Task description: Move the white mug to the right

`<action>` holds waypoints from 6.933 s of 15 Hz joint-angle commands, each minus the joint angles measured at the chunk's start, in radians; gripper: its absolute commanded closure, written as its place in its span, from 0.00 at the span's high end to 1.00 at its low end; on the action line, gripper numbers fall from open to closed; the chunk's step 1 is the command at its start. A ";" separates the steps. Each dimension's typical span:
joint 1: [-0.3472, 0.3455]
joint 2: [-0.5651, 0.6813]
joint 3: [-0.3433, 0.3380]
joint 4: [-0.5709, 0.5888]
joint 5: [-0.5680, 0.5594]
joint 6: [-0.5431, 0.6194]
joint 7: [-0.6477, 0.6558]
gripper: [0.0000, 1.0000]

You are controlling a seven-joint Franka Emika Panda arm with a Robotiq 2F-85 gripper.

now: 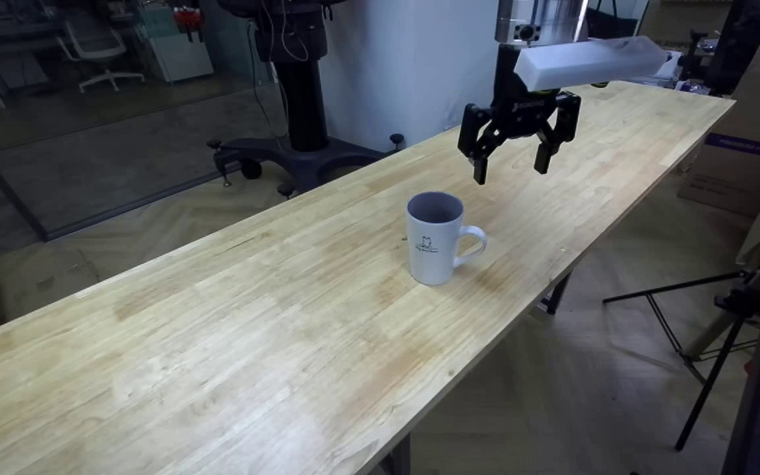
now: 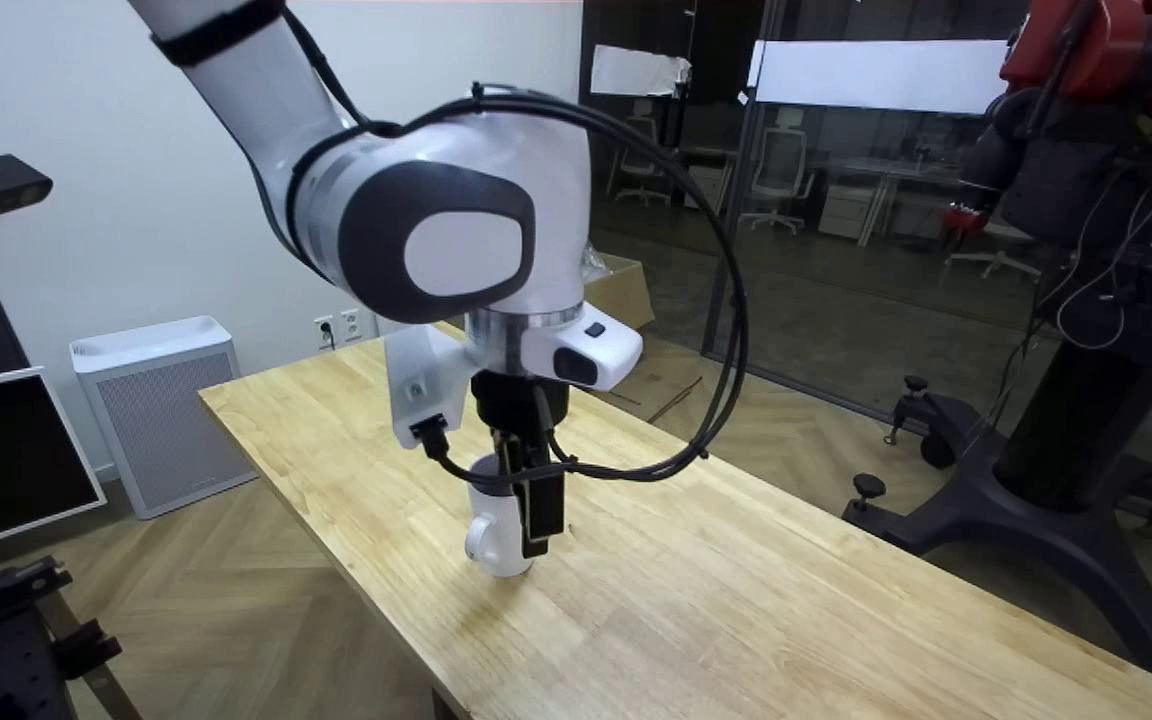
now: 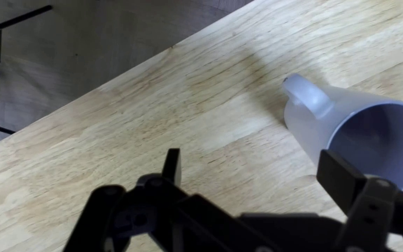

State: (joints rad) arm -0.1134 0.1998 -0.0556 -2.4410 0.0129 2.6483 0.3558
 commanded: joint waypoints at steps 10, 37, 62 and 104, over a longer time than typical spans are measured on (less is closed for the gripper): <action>0.083 0.211 -0.015 0.257 0.018 -0.154 -0.074 1.00; 0.158 0.293 -0.040 0.339 -0.007 -0.120 -0.039 0.03; 0.030 0.325 -0.102 0.377 0.523 -0.016 0.485 0.03; 0.125 -0.066 -0.089 0.034 0.232 0.026 0.809 1.00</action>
State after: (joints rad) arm 0.0400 0.1340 -0.1706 -2.4086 0.2529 2.6764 1.1603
